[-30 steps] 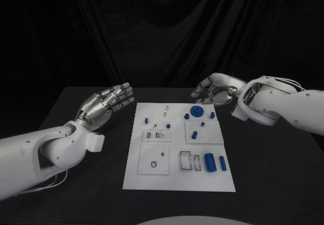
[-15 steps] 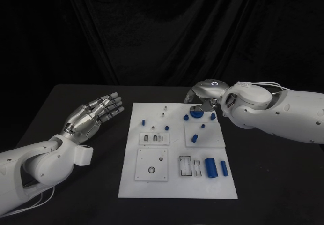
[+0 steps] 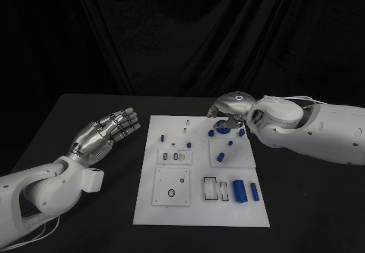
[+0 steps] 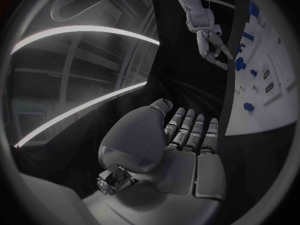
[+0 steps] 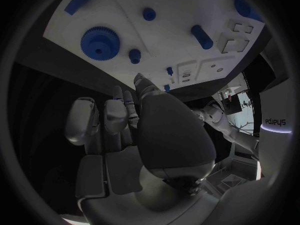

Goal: Assemble the parts on the task board

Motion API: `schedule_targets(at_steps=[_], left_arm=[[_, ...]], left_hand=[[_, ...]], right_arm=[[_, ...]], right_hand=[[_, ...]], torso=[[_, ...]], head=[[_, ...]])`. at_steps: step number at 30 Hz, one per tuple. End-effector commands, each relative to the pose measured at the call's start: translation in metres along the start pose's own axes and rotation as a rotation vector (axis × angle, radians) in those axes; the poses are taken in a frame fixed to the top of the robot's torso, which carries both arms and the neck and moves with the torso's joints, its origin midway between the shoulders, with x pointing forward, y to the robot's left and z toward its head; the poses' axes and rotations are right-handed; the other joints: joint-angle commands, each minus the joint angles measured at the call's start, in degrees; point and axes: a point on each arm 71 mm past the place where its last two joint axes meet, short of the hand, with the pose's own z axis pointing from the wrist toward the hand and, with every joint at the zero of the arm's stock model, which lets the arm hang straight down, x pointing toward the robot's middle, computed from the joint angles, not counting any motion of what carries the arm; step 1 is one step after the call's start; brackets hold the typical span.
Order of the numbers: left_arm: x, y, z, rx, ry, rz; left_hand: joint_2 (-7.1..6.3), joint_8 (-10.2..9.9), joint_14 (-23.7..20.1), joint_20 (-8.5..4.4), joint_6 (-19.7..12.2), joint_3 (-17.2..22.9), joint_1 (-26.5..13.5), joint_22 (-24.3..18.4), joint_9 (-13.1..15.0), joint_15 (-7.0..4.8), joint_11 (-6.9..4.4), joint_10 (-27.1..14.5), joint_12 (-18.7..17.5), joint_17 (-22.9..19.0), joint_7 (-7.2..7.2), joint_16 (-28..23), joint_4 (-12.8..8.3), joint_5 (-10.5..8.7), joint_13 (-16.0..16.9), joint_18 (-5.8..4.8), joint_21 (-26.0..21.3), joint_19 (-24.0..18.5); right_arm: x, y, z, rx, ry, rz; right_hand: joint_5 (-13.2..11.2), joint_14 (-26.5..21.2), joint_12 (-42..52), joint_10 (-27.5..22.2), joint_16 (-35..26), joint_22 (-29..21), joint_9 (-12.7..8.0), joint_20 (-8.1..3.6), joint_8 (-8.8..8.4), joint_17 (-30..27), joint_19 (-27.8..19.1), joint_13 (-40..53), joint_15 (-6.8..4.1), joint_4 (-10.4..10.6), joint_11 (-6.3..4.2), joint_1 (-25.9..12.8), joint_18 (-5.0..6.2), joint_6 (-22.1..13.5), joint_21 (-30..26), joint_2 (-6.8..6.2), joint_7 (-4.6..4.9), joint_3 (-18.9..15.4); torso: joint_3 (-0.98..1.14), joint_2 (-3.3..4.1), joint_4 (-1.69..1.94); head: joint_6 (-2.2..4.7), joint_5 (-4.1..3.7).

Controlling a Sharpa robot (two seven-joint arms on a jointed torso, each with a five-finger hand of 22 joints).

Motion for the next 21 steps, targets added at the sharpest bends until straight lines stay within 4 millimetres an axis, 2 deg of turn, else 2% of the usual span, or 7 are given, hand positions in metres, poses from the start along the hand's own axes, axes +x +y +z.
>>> schedule_targets(at_steps=[1,4,6,9,11,18,21], left_arm=[[0.002,-0.019,-0.002,0.256,0.017,-0.006],[0.002,-0.019,-0.002,0.255,0.017,-0.006],[0.003,-0.019,-0.001,0.254,0.018,-0.007],[0.004,-0.018,-0.001,0.252,0.023,-0.011],[0.005,-0.018,-0.001,0.250,0.025,-0.013],[0.005,-0.017,0.001,0.254,0.025,-0.012],[0.004,-0.017,0.001,0.254,0.025,-0.011]], left_hand=[[-0.02,0.0,0.1,0.00,0.4,0.4,-0.6,0.0,0.1,0.05,0.12,0.0,0.2,0.0,0.28,0.0,0.0,0.25,0.0,-1.02,0.1,0.1],[0.00,0.0,0.1,0.01,0.5,0.4,-0.6,0.0,0.1,0.06,0.12,0.0,0.2,0.0,0.32,0.0,0.0,0.26,0.0,-1.03,0.1,0.1],[0.05,0.0,0.1,0.01,0.7,0.6,-0.6,0.0,0.1,0.08,0.12,0.0,0.2,0.0,0.42,0.0,-0.1,0.30,0.0,-1.05,0.1,0.1],[0.05,0.0,0.1,0.01,0.7,0.6,-0.6,0.0,0.1,0.08,0.12,0.0,0.2,0.0,0.42,0.0,-0.1,0.30,0.0,-1.05,0.1,0.1],[0.04,0.0,0.0,0.01,0.7,0.6,-0.6,0.0,0.1,0.08,0.12,0.0,0.2,0.0,0.47,-0.1,-0.1,0.31,0.0,-1.06,0.0,0.1],[-0.21,0.3,0.1,0.04,1.7,1.2,-0.7,0.0,0.3,0.20,0.22,0.1,0.4,0.1,1.08,0.3,-0.4,0.32,0.1,-1.16,0.2,0.3],[-0.58,0.3,0.2,0.03,1.8,1.3,-0.8,0.0,0.3,0.19,0.19,0.3,0.5,0.1,1.20,0.5,-0.7,0.30,0.1,-1.17,0.2,0.4]], right_arm=[[0.002,-0.001,-0.003,0.018,0.014,-0.024],[0.004,-0.002,-0.005,0.021,0.029,-0.024],[0.005,-0.002,-0.007,0.023,0.034,-0.023],[0.007,-0.003,-0.010,0.025,0.039,-0.020],[0.009,-0.004,-0.011,0.027,0.042,-0.019],[0.017,-0.007,-0.012,0.024,0.041,-0.011],[0.019,-0.007,-0.011,0.017,0.031,-0.008]], right_hand=[[-0.1,0.3,0.4,0.3,0.0,0.1,0.1,-0.08,-0.19,0.3,0.3,0.1,0.02,0.2,-0.01,-0.4,-0.44,0.4,0.2,0.02,0.08,0.0],[0.8,0.3,0.1,0.6,-0.1,0.3,0.1,-0.20,-0.55,0.3,0.3,0.0,-0.16,-0.1,-0.02,0.2,-0.44,0.2,0.2,-0.04,-0.22,0.3],[1.1,0.2,-0.2,0.5,-0.2,0.2,0.1,-0.27,-0.95,0.2,0.2,0.0,-0.25,-0.3,0.04,0.5,-0.40,-0.2,0.2,-0.12,-0.43,0.4],[1.4,0.2,-0.6,0.3,-0.3,0.2,0.0,-0.38,-1.25,0.2,0.2,-0.1,-0.37,-0.4,0.07,0.8,-0.40,-0.5,0.1,-0.08,-0.58,0.6],[3.4,0.0,-1.3,0.1,-0.7,0.0,0.0,-0.51,-1.74,0.0,0.0,-0.2,-0.51,-1.3,0.16,2.3,-0.37,-0.9,-0.1,0.13,-1.22,1.6],[3.6,0.0,-1.4,0.2,-0.8,-0.1,0.1,-0.52,-1.68,-0.1,-0.2,-0.2,-0.44,-1.3,0.18,2.3,-0.33,-0.6,-0.2,0.16,-1.10,1.7],[3.8,-0.1,-1.5,0.4,-0.8,0.2,0.2,-0.50,-1.61,-0.1,-0.1,-0.2,-0.39,-1.2,0.18,2.2,-0.38,-0.4,-0.1,0.20,-0.98,1.8]], torso=[[-0.21,-0.17,-0.08],[-0.32,-0.46,0.16],[-0.45,-0.65,0.06],[-0.47,-0.70,0.05],[-0.49,-0.77,0.10],[-0.74,-0.99,0.07],[-0.70,-1.01,0.11]], head=[[-0.27,0.26],[-0.85,0.05],[-1.14,0.13],[-1.33,0.24],[-1.49,0.19],[-1.84,0.26],[-1.96,0.26]])
